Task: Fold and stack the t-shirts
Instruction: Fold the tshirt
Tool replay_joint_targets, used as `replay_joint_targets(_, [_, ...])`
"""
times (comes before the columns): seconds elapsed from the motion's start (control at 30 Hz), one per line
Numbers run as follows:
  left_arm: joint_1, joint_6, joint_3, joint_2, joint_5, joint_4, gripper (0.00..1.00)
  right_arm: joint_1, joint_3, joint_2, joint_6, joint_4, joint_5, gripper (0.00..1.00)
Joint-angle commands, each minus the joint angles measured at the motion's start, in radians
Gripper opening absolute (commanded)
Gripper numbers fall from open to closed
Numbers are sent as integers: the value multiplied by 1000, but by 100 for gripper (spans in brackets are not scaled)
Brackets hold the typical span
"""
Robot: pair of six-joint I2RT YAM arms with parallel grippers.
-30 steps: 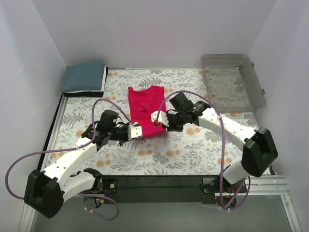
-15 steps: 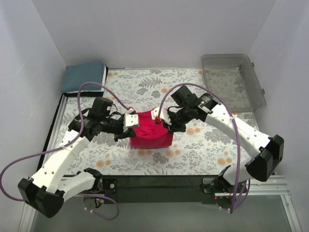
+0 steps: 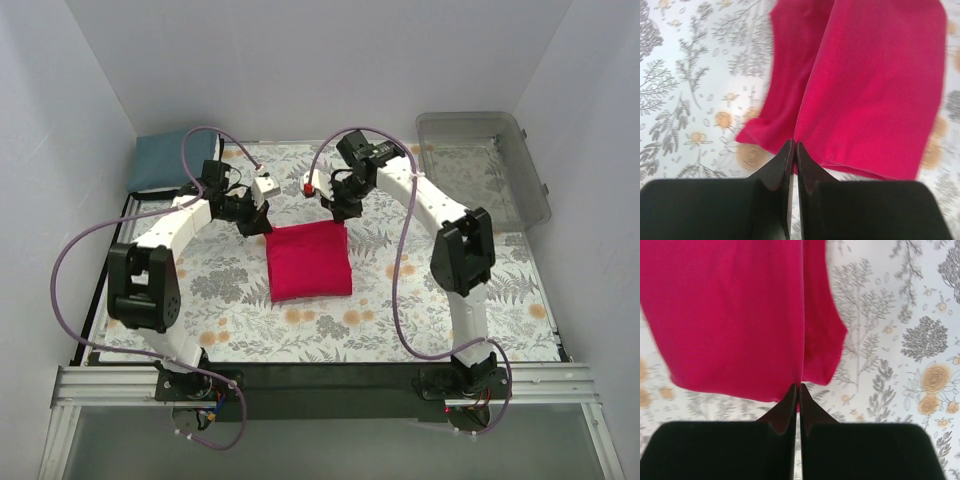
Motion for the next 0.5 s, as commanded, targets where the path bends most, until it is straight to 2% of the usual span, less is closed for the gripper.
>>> replay_joint_targets(0.0, [21, -48, 76, 78, -42, 169, 0, -41, 136, 130, -60, -13, 30, 1])
replay_joint_targets(0.07, [21, -68, 80, 144, -62, 241, 0, -46, 155, 178, -63, 13, 44, 1])
replay_joint_targets(0.23, [21, -59, 89, 253, -87, 242, 0, -43, 61, 237, -37, 91, 56, 1])
replay_joint_targets(0.4, [7, -45, 5, 244, -98, 233, 0, -37, -55, 221, 13, 162, 40, 1])
replay_joint_targets(0.47, [-17, -25, -79, 193, -92, 207, 0, -23, -109, 195, 35, 175, 27, 1])
